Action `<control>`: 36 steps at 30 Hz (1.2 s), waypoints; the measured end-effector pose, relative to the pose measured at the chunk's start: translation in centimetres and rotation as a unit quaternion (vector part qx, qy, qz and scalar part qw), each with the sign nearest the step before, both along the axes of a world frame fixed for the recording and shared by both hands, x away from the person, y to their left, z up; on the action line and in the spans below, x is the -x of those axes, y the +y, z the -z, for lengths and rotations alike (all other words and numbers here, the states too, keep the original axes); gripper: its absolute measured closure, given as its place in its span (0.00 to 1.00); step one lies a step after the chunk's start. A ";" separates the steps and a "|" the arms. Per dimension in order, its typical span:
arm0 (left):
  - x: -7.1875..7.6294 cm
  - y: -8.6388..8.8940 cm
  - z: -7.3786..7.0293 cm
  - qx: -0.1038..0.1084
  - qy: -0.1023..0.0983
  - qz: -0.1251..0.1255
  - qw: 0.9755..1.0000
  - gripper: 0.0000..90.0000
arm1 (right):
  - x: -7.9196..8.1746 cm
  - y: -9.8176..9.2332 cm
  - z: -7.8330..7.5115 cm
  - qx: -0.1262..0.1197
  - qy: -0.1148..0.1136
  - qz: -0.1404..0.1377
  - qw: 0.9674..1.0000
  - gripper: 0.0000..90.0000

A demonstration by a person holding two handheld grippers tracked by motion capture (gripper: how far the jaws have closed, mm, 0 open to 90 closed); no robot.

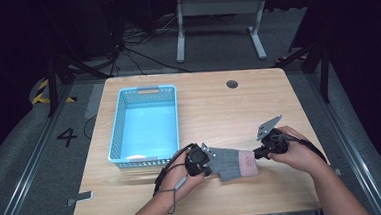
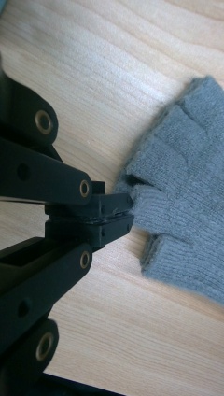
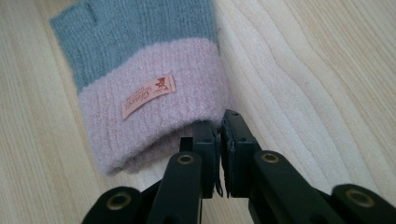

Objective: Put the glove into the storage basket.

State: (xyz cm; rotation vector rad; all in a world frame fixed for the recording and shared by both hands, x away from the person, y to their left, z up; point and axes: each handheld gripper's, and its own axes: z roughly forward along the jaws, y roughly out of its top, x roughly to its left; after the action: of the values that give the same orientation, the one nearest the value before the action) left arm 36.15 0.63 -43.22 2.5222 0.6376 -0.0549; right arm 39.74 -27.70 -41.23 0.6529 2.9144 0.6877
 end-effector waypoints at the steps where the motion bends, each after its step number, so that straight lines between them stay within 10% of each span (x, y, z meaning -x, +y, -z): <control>1: -0.1 0.0 0.2 -0.001 0.000 -0.001 1.000 0.99 | 0.0 0.0 0.1 0.002 0.001 -0.001 1.000 0.95; 26: -0.5 -1.2 -3.4 0.027 -0.034 -0.012 0.999 0.41 | 0.5 -3.4 -2.2 -0.022 -0.019 0.061 0.998 0.73; 36: -1.9 -3.7 -3.7 -0.001 -0.033 0.019 0.999 0.38 | 0.4 -4.6 -2.8 -0.039 -0.029 0.078 0.996 0.72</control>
State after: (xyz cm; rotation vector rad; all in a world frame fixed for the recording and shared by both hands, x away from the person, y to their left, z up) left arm 38.03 -3.02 -39.53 2.5265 0.5645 0.0147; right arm 39.35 -32.29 -38.46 0.8424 2.7596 0.7913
